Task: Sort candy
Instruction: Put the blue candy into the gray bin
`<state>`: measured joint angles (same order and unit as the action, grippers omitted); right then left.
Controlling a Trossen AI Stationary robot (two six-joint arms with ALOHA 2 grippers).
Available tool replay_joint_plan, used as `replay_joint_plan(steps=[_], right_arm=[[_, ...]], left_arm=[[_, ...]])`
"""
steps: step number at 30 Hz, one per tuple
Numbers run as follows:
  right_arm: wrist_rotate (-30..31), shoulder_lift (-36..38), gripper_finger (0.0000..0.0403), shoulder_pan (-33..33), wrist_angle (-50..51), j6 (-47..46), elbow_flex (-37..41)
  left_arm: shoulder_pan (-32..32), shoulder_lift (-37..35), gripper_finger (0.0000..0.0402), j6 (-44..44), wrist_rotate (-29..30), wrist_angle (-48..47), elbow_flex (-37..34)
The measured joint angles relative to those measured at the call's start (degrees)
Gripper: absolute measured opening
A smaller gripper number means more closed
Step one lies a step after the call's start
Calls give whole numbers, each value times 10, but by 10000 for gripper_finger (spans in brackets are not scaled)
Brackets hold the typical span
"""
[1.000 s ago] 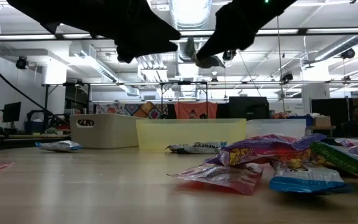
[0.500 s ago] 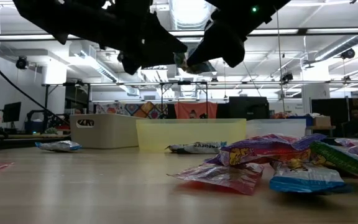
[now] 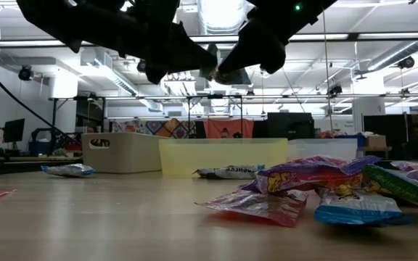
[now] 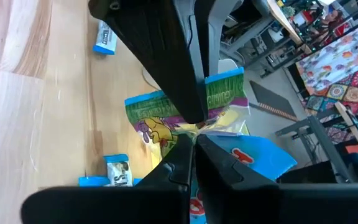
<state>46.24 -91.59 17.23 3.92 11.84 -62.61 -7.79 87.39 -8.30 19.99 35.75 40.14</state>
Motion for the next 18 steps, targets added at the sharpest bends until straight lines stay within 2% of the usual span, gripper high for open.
replay_joint_plan(steps=[4, 12, 18], right_arm=[[-1, 0, 32, 0, 0, -18, 0], [-2, 2, 97, 0, 0, -48, 0], [-2, 3, 131, 0, 0, -60, 0]], left_arm=[[1, -1, 1, 12, 0, -3, 2], [0, -8, 0, 18, 0, -18, 4], [1, -22, 0, 7, 24, -91, 4]])
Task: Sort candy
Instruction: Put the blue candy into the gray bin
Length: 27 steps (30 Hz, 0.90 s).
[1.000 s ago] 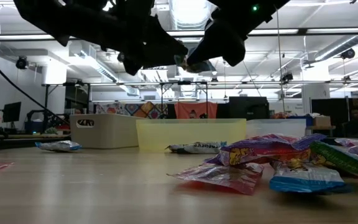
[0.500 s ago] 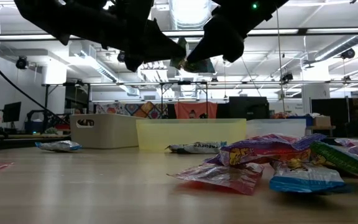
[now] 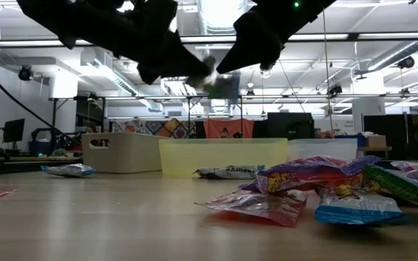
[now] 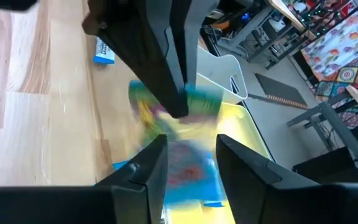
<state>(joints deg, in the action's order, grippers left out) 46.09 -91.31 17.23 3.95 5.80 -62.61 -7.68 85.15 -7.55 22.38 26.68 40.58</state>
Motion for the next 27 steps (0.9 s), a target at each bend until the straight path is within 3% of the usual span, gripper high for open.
replay_joint_plan(steps=[4, 9, 11, 14, 16, 21, 27], right_arm=[[0, 1, 140, 0, 0, -8, 0], [0, 1, 137, 0, 0, -8, 0], [0, 2, 137, 0, 0, -10, 0], [0, 2, 140, 0, 0, -15, 0], [0, 2, 141, 0, 0, -18, 0], [0, 2, 141, 0, 0, -15, 0], [-18, 2, 141, -3, 0, -28, 0]], left_arm=[[3, -34, 0, -1, 43, -73, 0], [21, -113, 0, -2, 45, -184, 0], [30, -146, 0, -5, 12, -240, 0], [42, -180, 0, -7, -113, -336, 0], [42, -189, 0, -8, -145, -371, -2], [23, -175, 17, 69, -159, -439, -9], [23, -110, 91, 131, -159, -437, -9]])
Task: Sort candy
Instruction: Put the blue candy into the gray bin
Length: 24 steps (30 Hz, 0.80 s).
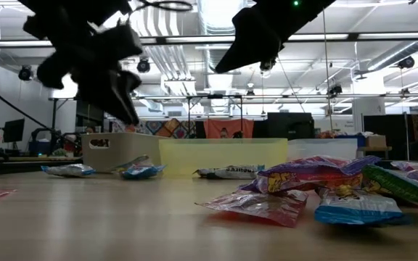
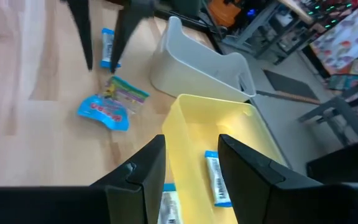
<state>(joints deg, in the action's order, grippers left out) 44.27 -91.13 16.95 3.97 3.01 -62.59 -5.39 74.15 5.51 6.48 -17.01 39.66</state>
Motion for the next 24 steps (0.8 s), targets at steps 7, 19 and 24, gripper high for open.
replay_joint_plan(steps=[7, 19, 24], right_arm=[[-12, 0, 141, -1, 5, -9, 0], [-12, 0, 141, -1, 14, -11, 0], [-12, 0, 141, -1, 13, -11, 0]], left_arm=[[0, 80, 190, 59, 3, 12, 0], [-1, 165, 206, 60, 47, 53, 1], [0, 174, 156, 56, 46, 59, 2]])
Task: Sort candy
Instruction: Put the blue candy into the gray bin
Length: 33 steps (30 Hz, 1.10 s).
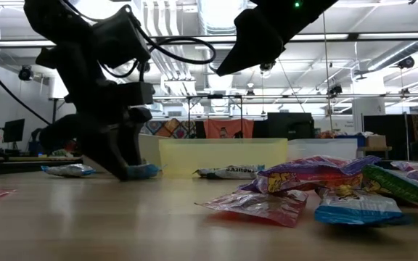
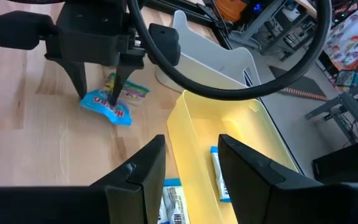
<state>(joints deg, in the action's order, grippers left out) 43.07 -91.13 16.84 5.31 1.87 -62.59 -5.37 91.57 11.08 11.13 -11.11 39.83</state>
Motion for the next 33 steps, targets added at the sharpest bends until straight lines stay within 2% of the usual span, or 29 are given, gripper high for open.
replay_joint_plan(steps=[7, 9, 16, 21, 24, 28, 33], right_arm=[[0, 0, 141, 0, 0, -6, 0], [0, 0, 141, 0, 0, -6, 0], [0, 0, 141, 0, 5, -9, 0], [0, 0, 141, 0, 5, -9, 0], [0, 0, 141, 0, 3, -9, 0], [0, 0, 141, 0, 2, -12, 0], [3, 0, 141, 0, 1, -13, 0]], left_arm=[[2, -4, 35, -11, 9, 5, 0], [2, -8, 11, -13, 9, 4, -1], [-1, -65, 5, -17, -3, -17, -3], [0, -161, 3, -15, -15, -46, -2], [11, -227, 1, -17, 12, -70, -2], [51, -303, 1, -39, 97, -108, -2], [155, -351, 0, -27, 109, -131, -2]])
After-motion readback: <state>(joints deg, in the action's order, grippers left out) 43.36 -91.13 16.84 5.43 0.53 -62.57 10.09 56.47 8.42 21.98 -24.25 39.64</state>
